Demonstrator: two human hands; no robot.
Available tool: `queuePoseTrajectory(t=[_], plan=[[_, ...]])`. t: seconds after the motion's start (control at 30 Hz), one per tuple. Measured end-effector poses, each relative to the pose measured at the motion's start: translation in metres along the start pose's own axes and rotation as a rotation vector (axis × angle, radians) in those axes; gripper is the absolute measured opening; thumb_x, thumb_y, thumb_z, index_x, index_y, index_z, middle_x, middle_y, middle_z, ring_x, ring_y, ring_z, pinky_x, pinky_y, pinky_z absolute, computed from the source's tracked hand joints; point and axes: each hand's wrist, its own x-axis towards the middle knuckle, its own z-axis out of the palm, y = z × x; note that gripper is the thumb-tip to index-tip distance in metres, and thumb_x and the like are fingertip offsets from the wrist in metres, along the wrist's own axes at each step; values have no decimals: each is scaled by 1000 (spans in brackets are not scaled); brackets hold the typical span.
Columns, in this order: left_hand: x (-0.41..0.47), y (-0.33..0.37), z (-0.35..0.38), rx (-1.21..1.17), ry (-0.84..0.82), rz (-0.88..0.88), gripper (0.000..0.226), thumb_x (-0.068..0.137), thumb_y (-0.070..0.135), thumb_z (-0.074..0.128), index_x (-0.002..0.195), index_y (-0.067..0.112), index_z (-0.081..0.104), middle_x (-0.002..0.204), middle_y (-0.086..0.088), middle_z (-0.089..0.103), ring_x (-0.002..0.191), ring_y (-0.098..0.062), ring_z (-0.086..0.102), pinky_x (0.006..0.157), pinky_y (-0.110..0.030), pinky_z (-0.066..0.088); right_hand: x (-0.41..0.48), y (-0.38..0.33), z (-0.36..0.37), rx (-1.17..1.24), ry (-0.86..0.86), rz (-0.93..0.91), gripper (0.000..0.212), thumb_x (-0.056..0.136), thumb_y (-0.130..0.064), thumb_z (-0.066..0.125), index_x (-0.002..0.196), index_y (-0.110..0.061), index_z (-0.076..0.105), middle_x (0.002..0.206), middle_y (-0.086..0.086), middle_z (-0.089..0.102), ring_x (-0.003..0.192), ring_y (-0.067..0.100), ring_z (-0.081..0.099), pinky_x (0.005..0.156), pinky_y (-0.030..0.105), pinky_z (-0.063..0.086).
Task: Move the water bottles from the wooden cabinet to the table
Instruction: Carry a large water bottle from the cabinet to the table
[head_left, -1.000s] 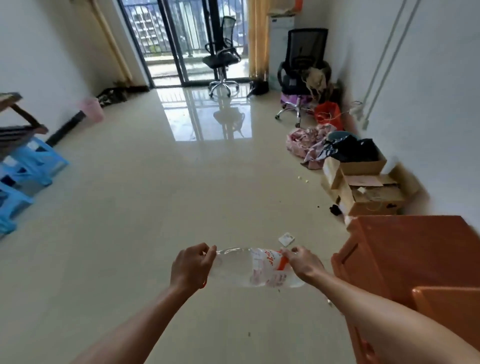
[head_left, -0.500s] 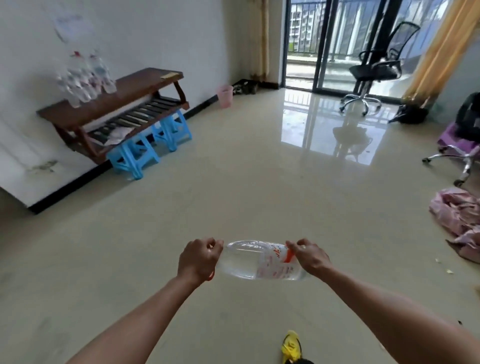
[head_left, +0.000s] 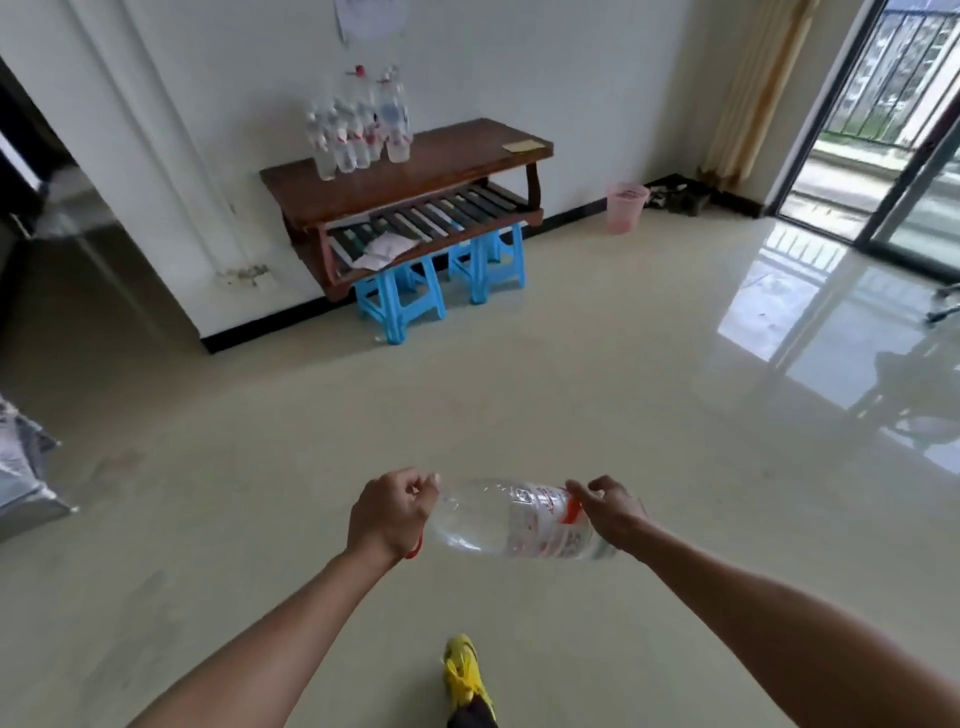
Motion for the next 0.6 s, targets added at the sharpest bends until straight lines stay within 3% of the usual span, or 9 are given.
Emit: queuePoseTrajectory(t=[0.17, 0.43, 0.6], plan=[[152, -28, -12, 36, 9, -3, 47, 76, 55, 41, 54, 14, 37, 48, 0, 43, 60, -26, 46, 54, -31, 31, 108, -106, 5, 30, -16, 7, 59, 86, -66, 49, 123, -22, 58, 122, 9, 65, 111, 29, 58, 96, 39, 46], [351, -9, -29, 61, 29, 61, 48, 77, 55, 42, 55, 13, 40, 49, 1, 45, 61, -26, 50, 54, -31, 31, 244, -231, -41, 80, 51, -7, 58, 85, -67, 49, 122, -23, 60, 120, 9, 65, 109, 29, 59, 92, 38, 49], [475, 6, -2, 77, 34, 62, 52, 90, 42, 54, 51, 14, 34, 46, 1, 41, 58, -24, 45, 54, -32, 30, 364, -284, -64, 65, 43, -7, 58, 81, -71, 48, 116, -26, 60, 112, 7, 67, 102, 29, 61, 88, 42, 53]])
